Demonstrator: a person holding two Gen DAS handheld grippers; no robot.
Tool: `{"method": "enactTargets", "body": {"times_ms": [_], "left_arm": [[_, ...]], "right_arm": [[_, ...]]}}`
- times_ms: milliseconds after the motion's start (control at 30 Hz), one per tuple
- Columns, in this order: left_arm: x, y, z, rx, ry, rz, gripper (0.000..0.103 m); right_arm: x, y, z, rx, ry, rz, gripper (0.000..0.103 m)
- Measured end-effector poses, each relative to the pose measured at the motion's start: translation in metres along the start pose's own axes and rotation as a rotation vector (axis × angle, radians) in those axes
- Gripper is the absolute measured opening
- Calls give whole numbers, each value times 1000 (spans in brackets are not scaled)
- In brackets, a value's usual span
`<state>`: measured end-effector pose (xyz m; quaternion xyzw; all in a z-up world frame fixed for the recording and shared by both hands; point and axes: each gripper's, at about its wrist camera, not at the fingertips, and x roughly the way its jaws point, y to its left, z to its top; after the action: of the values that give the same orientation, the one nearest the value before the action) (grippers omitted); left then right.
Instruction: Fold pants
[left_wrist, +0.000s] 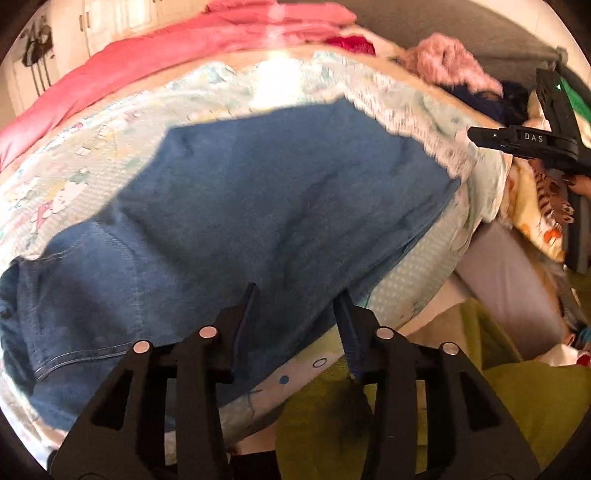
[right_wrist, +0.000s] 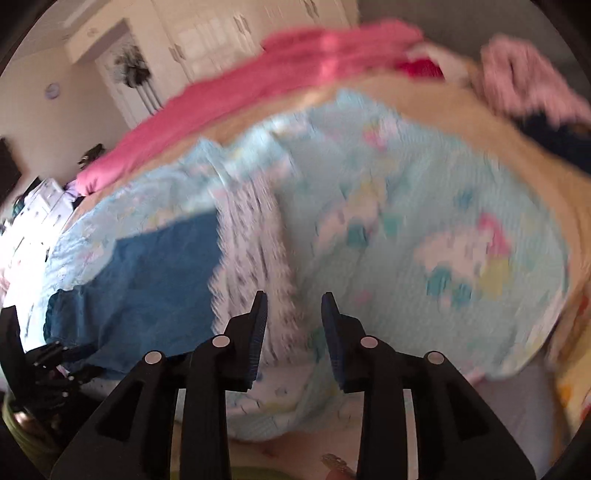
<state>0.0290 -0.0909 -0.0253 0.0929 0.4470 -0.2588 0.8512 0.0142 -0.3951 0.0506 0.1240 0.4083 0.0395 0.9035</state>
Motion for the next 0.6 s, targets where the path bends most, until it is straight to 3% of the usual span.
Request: {"method": "enactTargets", "body": {"times_ms": [100,167,300,367,433,500,600], "left_arm": [[-13,12,5,-47,-58,12,33],[-18,23,9,-85,-71,-1,34],[-25,32,10,-95,-74,-11,37],[-30,34,7,-75,-73,-33,42],[-33,41,14,-72,-75,-2,46],[-30,53,33,-101,-84,32,49],[-16,81,67,-197,-80,7,53]], "right_arm": [[6,28,3,-102,-16,65,30],[23,43,0,-152,22,102,30],[67,36,-21,-186,215,-2,27],[63,30,-21,-174,206,30,27],[55,31,-12,-172,203,52,29],[41,31,12,-179,102,91,29],[44,33,53,-219,10,97,36]]}}
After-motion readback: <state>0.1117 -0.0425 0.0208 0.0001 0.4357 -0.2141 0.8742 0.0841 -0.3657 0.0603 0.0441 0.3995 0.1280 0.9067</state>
